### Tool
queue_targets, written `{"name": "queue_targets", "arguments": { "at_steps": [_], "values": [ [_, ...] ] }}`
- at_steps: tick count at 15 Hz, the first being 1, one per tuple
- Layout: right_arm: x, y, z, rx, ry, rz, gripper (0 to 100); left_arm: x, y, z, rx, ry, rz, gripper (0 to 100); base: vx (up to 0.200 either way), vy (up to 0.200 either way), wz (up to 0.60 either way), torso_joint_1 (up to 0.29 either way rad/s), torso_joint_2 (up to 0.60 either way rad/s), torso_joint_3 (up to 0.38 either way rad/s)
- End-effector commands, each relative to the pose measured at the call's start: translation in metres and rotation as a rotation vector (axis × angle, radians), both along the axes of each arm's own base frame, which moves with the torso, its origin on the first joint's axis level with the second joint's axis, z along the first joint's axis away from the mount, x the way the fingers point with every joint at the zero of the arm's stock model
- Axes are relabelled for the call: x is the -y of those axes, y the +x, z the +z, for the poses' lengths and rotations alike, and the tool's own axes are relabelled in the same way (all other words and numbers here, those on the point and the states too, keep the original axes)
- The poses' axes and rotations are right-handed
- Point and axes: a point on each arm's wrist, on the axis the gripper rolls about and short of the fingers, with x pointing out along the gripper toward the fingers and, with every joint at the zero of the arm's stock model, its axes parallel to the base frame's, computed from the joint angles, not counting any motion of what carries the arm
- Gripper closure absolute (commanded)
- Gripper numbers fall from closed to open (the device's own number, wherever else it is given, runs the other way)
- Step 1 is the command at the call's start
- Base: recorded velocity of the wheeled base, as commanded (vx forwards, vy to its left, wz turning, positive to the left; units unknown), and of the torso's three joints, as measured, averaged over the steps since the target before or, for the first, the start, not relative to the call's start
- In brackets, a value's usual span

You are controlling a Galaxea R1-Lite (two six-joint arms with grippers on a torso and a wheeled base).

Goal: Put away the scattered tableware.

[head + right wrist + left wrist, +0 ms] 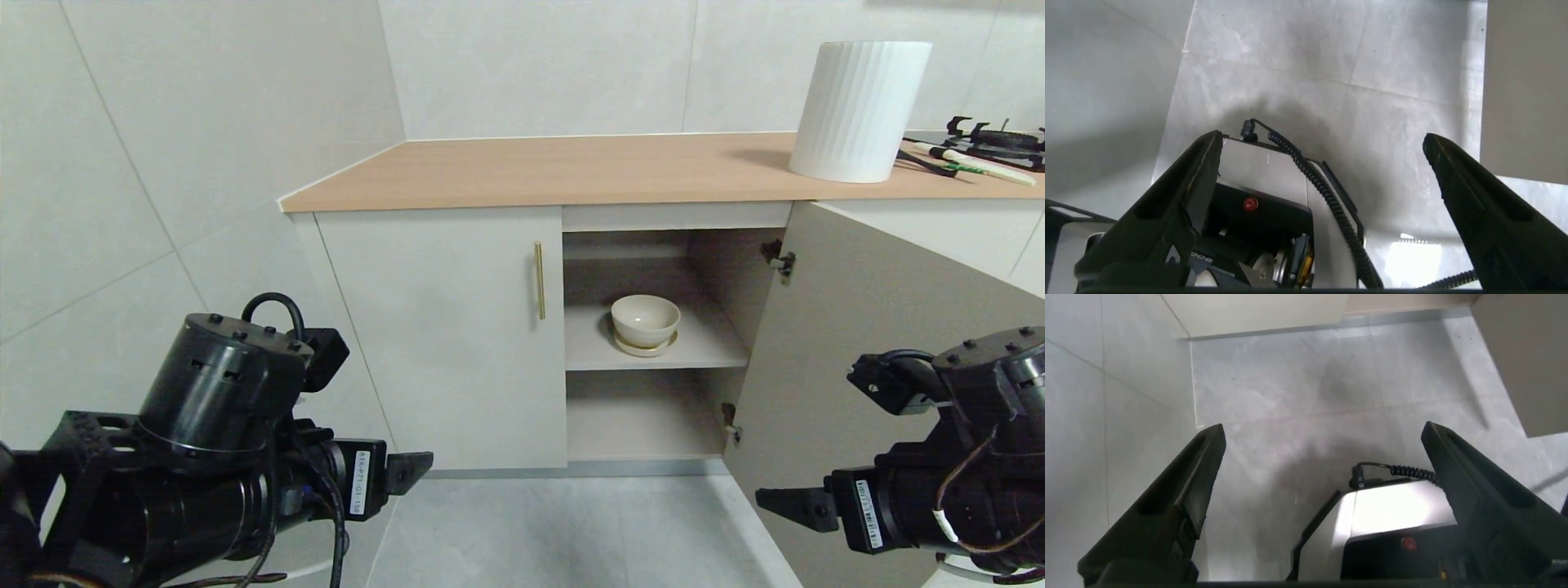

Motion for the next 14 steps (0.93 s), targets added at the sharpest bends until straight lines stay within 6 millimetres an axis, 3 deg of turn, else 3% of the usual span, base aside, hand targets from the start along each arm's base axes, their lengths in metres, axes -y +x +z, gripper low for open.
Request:
{"name": "queue_targets", "arguments": {
  "at_steps": [1,4,8,10,12,14],
  "values": [
    [0.0,0.0,-0.001,-0.003,-0.002,0.0,0,0.0,0.0,0.0,0.0,0.0,0.001,0,0.0,0.0,0.0,0.0,0.0,0.0],
    [0.0,-0.001,-0.003,-0.009,-0.01,0.005,0,0.0,0.0,0.0,0.003,0.0,0.001,0,0.0,0.0,0.0,0.0,0.0,0.0],
    [-0.002,-0.011,-0.002,-0.018,-0.019,0.044,0,0.002,-0.001,-0.001,0.002,0.013,-0.004,0,0.0,-0.2,0.0,0.0,0.0,0.0],
    [-0.002,-0.022,0.0,-0.039,-0.044,0.086,0,0.002,-0.001,-0.001,0.003,0.012,-0.004,0,0.0,-0.2,0.0,0.012,0.0,0.0],
    [0.009,-0.053,0.005,-0.07,-0.178,0.246,0,0.002,-0.001,-0.001,0.003,0.012,-0.004,0,0.0,-0.2,0.0,0.002,0.0,0.007],
    [0.021,-0.071,0.008,-0.089,-0.252,0.319,0,0.002,-0.001,-0.001,0.003,0.012,-0.004,0,0.0,-0.2,0.0,0.002,0.0,-0.002]
  ]
}}
